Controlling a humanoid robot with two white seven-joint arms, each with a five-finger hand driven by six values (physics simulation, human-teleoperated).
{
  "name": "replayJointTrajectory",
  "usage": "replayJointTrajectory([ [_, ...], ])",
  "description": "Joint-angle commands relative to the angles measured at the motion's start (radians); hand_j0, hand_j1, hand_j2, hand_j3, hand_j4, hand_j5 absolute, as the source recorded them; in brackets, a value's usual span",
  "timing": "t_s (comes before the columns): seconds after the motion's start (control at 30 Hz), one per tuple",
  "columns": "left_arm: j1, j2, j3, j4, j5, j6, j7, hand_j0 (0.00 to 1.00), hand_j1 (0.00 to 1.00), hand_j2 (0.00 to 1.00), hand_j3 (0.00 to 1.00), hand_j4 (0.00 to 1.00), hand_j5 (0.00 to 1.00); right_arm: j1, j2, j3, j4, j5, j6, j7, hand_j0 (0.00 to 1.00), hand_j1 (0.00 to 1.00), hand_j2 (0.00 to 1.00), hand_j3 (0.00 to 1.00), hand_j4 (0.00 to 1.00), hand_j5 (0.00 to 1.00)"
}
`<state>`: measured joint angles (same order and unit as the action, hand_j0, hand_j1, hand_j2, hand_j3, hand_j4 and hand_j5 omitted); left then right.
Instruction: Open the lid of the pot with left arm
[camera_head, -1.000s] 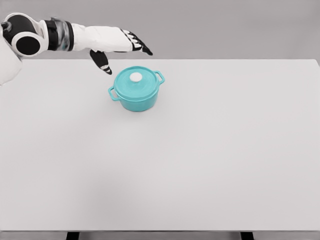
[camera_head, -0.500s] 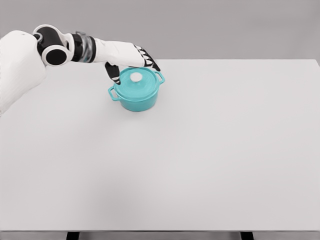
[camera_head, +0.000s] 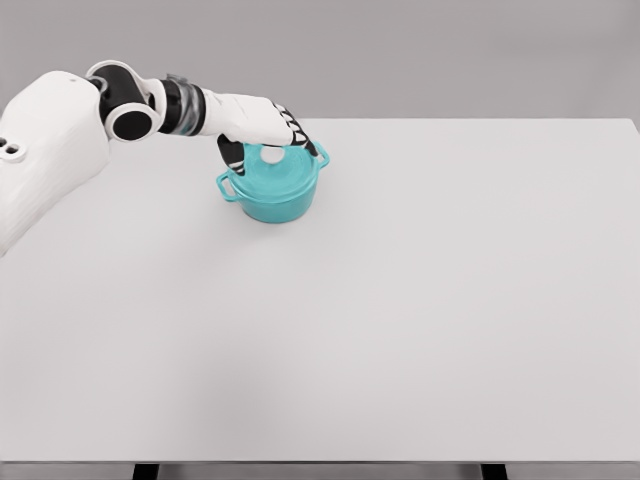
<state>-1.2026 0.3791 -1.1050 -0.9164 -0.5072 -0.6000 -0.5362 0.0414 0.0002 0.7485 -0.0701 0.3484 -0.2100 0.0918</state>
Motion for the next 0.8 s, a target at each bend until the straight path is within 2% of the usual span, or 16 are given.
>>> replayJointTrajectory([
  [0.0, 0.0, -0.002, 0.002, 0.005, -0.007, 0.008, 0.002, 0.87, 0.87, 0.87, 0.87, 0.87, 0.87, 0.0, 0.0, 0.0, 0.0, 0.0, 0.0, 0.0, 1.0, 1.0, 1.0, 1.0, 1.0, 1.0],
  [0.23, 0.0, -0.028, 0.002, 0.031, -0.02, 0.011, 0.002, 0.87, 0.87, 0.87, 0.87, 0.87, 0.87, 0.0, 0.0, 0.0, 0.0, 0.0, 0.0, 0.0, 1.0, 1.0, 1.0, 1.0, 1.0, 1.0],
  [0.7, -0.002, -0.035, 0.002, 0.03, -0.039, 0.034, 0.004, 0.87, 0.87, 0.87, 0.87, 0.87, 0.87, 0.0, 0.0, 0.0, 0.001, 0.0, 0.0, 0.0, 1.0, 1.0, 1.0, 1.0, 1.0, 1.0],
  [0.77, -0.002, -0.035, 0.001, 0.03, -0.039, 0.034, 0.002, 0.83, 0.83, 0.83, 0.83, 0.83, 0.83, 0.0, 0.0, 0.0, -0.001, 0.0, 0.0, 0.0, 1.0, 1.0, 1.0, 1.0, 1.0, 1.0],
])
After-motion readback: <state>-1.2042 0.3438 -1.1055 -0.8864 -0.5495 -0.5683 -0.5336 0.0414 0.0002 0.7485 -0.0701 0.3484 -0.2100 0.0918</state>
